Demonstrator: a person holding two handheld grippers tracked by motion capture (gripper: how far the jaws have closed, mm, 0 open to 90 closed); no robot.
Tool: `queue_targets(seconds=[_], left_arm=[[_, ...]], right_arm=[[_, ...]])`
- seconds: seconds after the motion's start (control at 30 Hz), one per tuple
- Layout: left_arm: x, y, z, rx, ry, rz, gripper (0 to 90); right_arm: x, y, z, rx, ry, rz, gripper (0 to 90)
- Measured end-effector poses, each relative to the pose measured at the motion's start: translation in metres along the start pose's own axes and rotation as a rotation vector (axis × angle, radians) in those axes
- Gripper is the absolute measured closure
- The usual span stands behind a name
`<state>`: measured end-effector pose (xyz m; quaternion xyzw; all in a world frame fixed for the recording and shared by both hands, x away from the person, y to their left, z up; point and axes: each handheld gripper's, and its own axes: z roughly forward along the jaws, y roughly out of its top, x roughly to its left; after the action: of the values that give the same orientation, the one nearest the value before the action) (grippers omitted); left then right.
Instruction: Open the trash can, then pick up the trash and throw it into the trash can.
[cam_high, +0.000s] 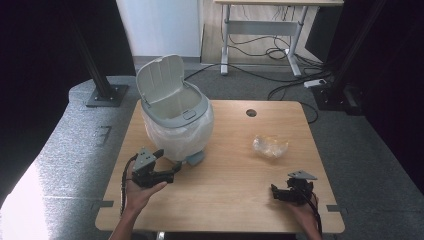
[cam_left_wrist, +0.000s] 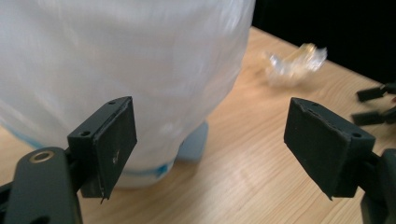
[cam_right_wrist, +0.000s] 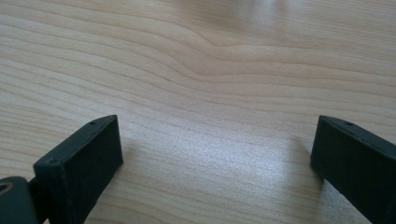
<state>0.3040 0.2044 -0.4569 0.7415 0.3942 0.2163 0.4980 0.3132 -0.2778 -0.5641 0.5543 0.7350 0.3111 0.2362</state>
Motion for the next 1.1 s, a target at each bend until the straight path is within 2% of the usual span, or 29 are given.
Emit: queue_targets(seconds=[0.13,0.2,0.27,0.47,0.63,0.73,0.87,1.1], left_arm=[[0.004,-0.011,0.006,0.028,0.013,-0.013,17.0],[0.006,-0.013,0.008,0.047,0.023,-0.003,16.5],[0.007,-0.013,0.008,0.045,0.024,-0.006,16.5],[0.006,-0.022,0.013,0.060,0.017,-0.014,16.5],[0.006,-0.034,0.019,0.091,0.016,-0.012,16.5],[0.008,-0.041,0.022,0.114,0.021,-0.014,16.5],[0.011,-0.043,0.021,0.119,0.035,-0.014,16.6],[0.018,-0.050,0.019,0.133,0.039,-0.038,16.8]], right_arm=[[0.000,0.000,0.000,0.000,0.000,0.000,1.4],[0.000,0.000,0.000,0.000,0.000,0.000,1.4],[0.000,0.000,0.000,0.000,0.000,0.000,1.7],[0.000,-0.001,-0.003,-0.027,0.001,0.005,12.4],[0.000,0.000,-0.002,-0.037,0.009,0.016,12.9],[0.001,0.003,-0.003,-0.055,0.007,0.022,13.3],[0.003,0.009,-0.004,-0.093,0.000,0.018,16.8],[0.003,0.022,-0.004,-0.137,0.001,0.035,18.9]])
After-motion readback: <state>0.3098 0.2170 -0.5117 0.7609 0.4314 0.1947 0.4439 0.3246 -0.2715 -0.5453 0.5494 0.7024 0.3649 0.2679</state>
